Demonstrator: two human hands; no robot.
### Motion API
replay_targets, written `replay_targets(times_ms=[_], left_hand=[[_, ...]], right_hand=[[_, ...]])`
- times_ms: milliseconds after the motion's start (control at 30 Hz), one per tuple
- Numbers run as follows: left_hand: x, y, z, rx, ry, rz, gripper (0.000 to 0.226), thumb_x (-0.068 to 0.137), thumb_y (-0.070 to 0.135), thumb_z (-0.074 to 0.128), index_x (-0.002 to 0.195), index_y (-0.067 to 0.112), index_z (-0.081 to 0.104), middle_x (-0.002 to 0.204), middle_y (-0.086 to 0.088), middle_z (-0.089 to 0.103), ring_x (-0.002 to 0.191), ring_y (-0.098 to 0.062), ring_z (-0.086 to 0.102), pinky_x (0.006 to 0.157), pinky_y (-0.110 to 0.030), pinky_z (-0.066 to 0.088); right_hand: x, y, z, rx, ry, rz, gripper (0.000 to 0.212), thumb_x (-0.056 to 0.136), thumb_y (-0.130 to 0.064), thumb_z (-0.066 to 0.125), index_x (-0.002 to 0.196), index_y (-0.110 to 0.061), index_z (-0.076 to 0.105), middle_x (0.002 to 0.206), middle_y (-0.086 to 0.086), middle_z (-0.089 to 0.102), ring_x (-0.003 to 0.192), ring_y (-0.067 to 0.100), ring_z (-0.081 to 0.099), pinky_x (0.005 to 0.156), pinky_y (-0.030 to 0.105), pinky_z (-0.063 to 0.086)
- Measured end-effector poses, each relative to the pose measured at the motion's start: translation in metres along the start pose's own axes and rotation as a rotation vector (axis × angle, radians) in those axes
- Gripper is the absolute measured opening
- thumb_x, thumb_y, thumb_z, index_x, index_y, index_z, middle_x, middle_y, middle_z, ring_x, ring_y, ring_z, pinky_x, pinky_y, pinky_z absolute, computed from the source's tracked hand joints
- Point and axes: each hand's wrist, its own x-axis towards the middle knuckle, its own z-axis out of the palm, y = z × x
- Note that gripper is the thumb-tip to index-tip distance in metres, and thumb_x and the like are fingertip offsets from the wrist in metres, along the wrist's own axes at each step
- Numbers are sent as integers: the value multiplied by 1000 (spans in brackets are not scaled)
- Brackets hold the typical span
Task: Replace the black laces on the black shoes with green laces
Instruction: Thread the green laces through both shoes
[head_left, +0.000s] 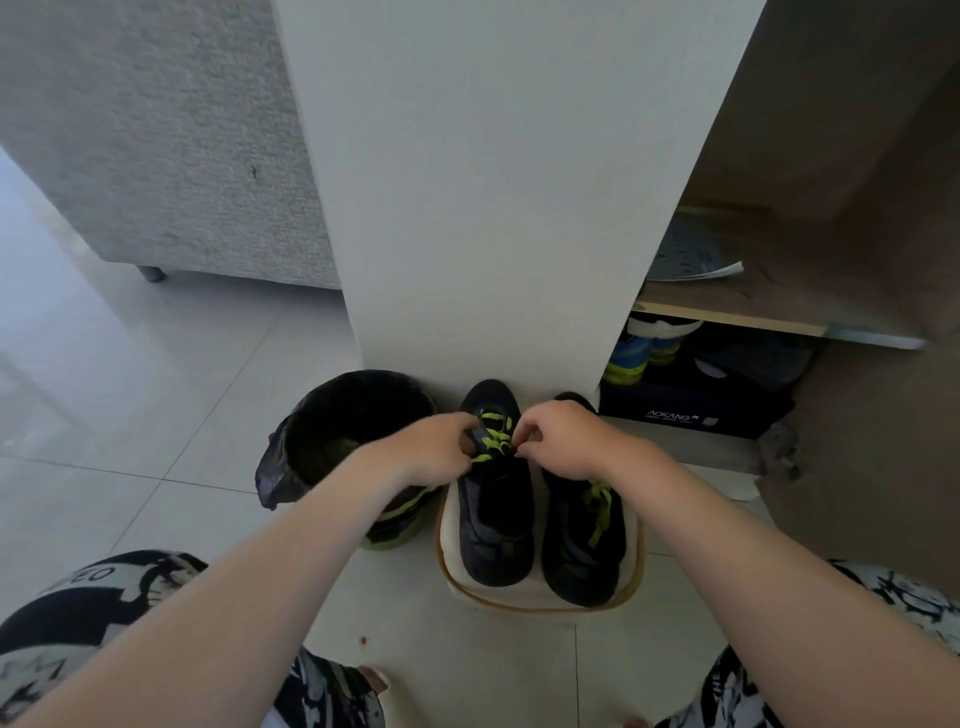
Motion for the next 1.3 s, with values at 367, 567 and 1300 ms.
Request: replay_targets(times_ms=[367, 567, 1300], left_hand=[[-8, -23, -43, -485, -199, -170, 16, 91, 24, 59, 95, 14, 71, 100, 1, 70, 97, -17, 64, 92, -33, 44], [-9, 0, 31, -419, 33, -121, 66, 80, 22, 79, 135, 20, 44, 117, -3, 60, 106, -17, 58, 93, -29, 49], [-97, 56, -149, -762, 294, 156, 31, 100, 21, 49, 69, 16, 53, 56, 3, 54, 51, -18, 49, 67, -32, 52]], right_hand=[[-11, 20, -61, 1176, -166, 107, 31, 96, 1, 35, 108, -8, 62, 73, 6, 60, 42, 14, 38, 39, 21, 27], [-27, -4, -65, 1372, -179, -32, 57, 86, 17, 24, 119, -4, 65, 107, 13, 74, 64, 24, 68, 49, 29, 53], [-51, -71, -100, 993, 328, -85, 29, 103, -7, 38, 88, -7, 63, 64, 8, 58, 61, 23, 58, 90, 50, 54]])
